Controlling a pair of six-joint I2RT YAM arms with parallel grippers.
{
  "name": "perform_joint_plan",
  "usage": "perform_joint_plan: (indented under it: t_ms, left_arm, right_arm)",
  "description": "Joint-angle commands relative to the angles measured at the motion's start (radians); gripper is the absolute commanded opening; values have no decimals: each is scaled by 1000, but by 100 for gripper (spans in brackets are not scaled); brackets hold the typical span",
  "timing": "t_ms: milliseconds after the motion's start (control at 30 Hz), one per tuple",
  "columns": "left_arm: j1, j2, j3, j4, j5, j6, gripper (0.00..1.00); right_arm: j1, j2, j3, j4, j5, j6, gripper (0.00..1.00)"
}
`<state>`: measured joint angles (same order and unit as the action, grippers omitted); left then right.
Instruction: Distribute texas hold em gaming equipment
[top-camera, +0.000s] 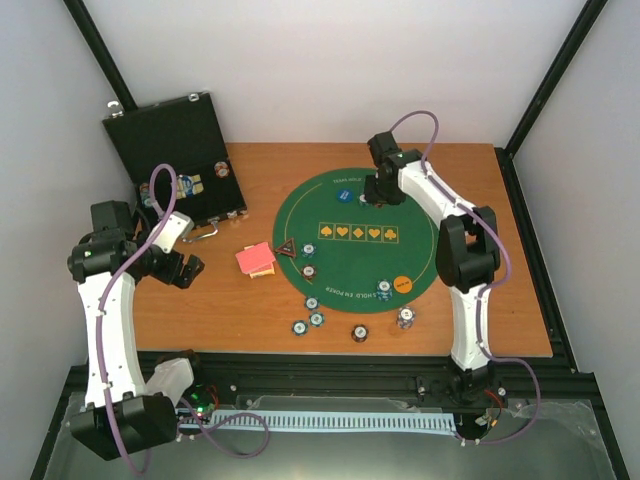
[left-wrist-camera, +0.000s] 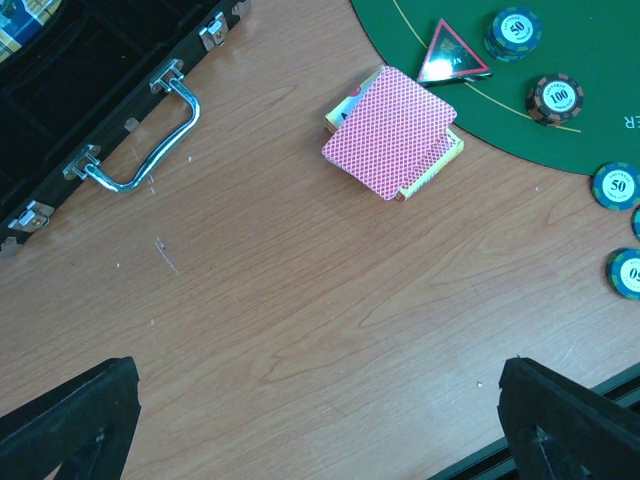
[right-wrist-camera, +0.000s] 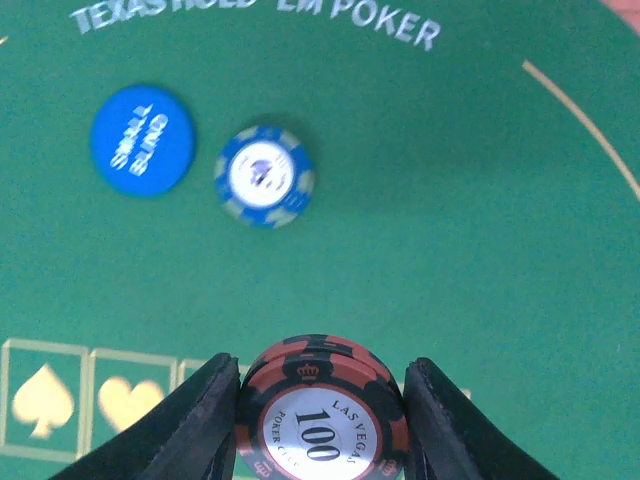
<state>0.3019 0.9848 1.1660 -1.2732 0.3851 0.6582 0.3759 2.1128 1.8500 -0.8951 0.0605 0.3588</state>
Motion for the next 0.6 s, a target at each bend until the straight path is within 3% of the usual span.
perform_joint_plan:
  t_ms: [0,567]
  left_arm:
    - [2,21,23,4,10,15,100]
    - [2,43,13,23,38,2,100]
  right_arm:
    - [-55,97,119,-36,-13,-33,19]
    - [-109,417,414,-61,-39,-39,20]
